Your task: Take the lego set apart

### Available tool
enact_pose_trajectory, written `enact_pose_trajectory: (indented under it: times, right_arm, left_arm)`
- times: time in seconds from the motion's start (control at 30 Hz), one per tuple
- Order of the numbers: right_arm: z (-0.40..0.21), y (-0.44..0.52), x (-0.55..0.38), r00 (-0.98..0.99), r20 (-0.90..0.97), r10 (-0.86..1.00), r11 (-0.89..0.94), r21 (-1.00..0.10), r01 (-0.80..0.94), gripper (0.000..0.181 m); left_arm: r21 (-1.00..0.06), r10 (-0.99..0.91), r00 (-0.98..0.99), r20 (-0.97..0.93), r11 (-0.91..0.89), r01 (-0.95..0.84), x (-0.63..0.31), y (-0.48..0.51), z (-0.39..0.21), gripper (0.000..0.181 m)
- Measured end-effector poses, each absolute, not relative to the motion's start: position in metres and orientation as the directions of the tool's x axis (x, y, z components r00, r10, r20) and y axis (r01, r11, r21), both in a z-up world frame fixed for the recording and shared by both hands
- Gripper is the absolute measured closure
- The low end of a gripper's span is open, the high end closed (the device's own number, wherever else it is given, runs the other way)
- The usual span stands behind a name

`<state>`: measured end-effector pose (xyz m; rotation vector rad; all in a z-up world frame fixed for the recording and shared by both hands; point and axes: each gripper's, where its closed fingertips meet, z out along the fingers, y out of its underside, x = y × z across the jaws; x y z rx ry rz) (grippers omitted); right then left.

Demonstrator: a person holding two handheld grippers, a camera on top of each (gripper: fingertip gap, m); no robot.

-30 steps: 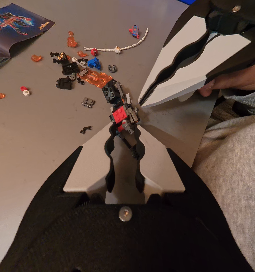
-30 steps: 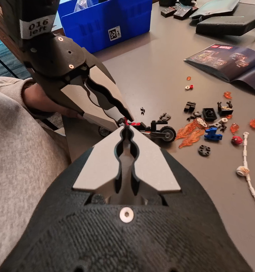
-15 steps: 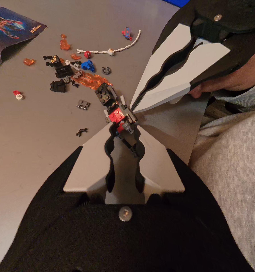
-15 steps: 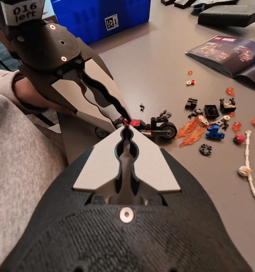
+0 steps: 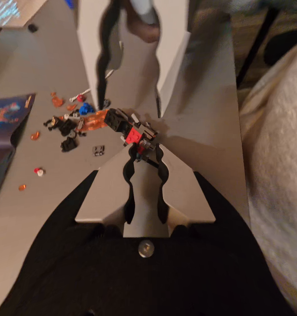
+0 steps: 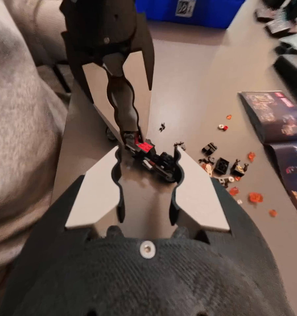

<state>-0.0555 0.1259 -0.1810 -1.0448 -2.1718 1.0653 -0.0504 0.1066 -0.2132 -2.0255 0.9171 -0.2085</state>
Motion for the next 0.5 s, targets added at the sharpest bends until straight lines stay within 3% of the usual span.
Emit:
enact_pose_trajectory:
  times: [0.03, 0.1, 0.23, 0.37, 0.4, 0.5]
  right_arm:
    - [-0.183, 0.126, -0.056, -0.626, 0.068, 0.777, 0.419, -0.798, 0.434, 0.115]
    - [-0.191, 0.124, -0.055, -0.713, 0.000, 0.701, 0.477, -0.743, 0.468, 0.105]
    - [-0.207, 0.116, -0.050, -0.850, -0.058, 0.523, 0.644, -0.626, 0.439, 0.106]
    - [-0.229, 0.117, -0.042, -0.886, -0.105, 0.451, 0.764, -0.469, 0.444, 0.125]
    - [-0.229, 0.119, -0.044, -0.885, -0.085, 0.458, 0.770, -0.459, 0.443, 0.136]
    - [-0.228, 0.125, -0.040, -0.840, -0.105, 0.532, 0.728, -0.450, 0.517, 0.143]
  left_arm:
    - [-0.773, -0.710, 0.676, -0.199, -0.310, -0.553, -0.049, 0.106, -0.213, 0.161]
    - [-0.763, -0.764, 0.608, -0.215, -0.258, -0.593, -0.045, 0.105, -0.213, 0.160]
    - [-0.707, -0.811, 0.494, -0.314, -0.147, -0.691, -0.039, 0.106, -0.212, 0.164]
    - [-0.704, -0.798, 0.519, -0.305, -0.178, -0.688, -0.041, 0.110, -0.212, 0.161]
    - [-0.715, -0.787, 0.545, -0.290, -0.201, -0.670, -0.044, 0.111, -0.211, 0.155]
    - [-0.775, -0.734, 0.640, -0.228, -0.261, -0.575, -0.053, 0.110, -0.203, 0.153]
